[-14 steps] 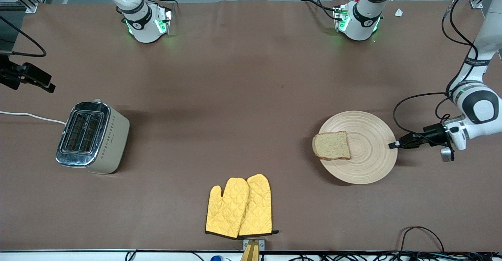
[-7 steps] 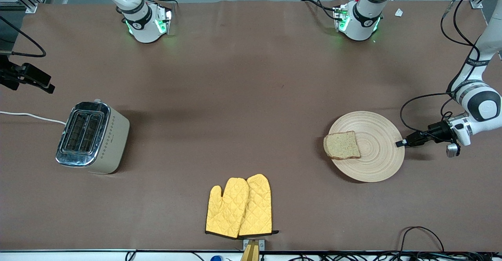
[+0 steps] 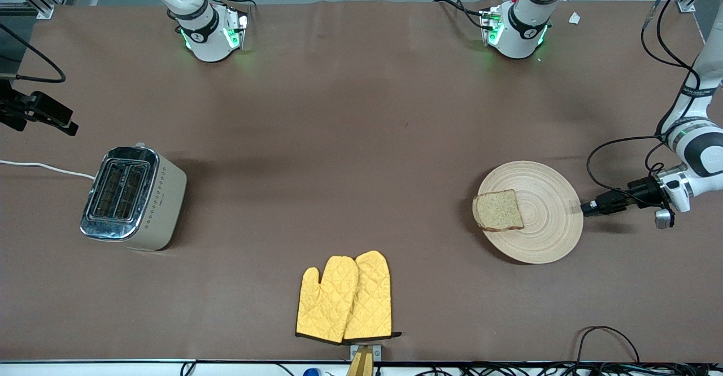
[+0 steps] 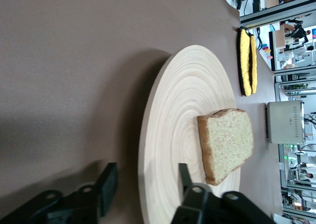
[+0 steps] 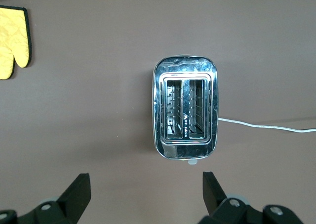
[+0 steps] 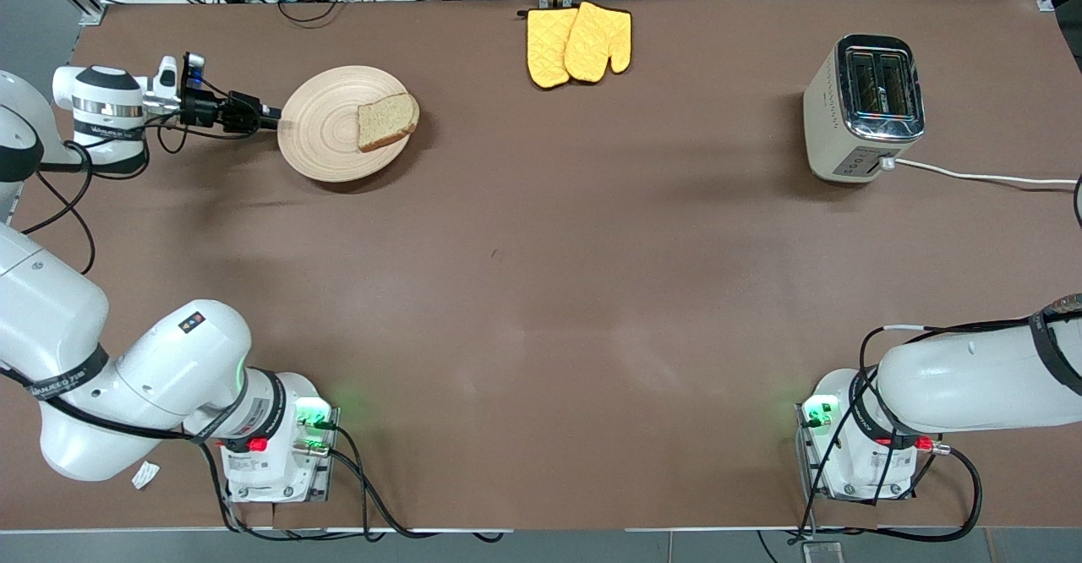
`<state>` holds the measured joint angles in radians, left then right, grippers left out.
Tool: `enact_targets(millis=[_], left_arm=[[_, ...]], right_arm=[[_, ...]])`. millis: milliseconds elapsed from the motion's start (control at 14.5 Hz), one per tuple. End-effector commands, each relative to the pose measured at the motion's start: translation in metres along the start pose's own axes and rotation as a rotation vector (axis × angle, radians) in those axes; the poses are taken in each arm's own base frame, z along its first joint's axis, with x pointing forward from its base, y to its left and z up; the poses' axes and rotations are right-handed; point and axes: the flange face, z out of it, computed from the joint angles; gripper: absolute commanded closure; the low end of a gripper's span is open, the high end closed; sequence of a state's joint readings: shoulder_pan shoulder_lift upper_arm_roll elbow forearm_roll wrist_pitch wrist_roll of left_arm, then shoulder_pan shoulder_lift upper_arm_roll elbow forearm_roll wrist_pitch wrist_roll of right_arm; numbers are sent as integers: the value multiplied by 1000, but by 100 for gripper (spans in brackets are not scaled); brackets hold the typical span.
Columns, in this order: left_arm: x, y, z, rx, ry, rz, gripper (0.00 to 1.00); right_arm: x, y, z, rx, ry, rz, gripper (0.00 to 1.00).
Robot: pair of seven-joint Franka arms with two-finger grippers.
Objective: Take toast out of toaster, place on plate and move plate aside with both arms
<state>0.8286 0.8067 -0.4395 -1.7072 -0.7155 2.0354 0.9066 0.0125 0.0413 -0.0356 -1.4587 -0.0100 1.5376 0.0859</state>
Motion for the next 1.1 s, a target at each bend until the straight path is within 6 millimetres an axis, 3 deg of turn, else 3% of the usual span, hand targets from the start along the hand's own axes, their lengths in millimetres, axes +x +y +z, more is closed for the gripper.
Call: enact_targets(millis=[0, 276, 483, 690, 828, 1034], left_arm=[[25, 30, -18, -15, -65, -7, 0], [76, 146, -42, 76, -175, -46, 0], [93, 243, -54, 206, -174, -65, 0], [95, 344, -48, 361, -162, -84, 0], [86, 417, -28, 475, -164, -106, 0], [72, 482, -10, 589, -175, -104, 0]], right_arm=[[-4, 4, -1, -13, 8, -9, 0], [-4, 3, -1, -13, 8, -10, 0], [-4, 3, -1, -12, 9, -10, 0], [-4, 3, -1, -12, 9, -10, 0], [-4, 3, -1, -10, 9, -9, 0], [-4, 4, -1, -10, 9, -9, 0]])
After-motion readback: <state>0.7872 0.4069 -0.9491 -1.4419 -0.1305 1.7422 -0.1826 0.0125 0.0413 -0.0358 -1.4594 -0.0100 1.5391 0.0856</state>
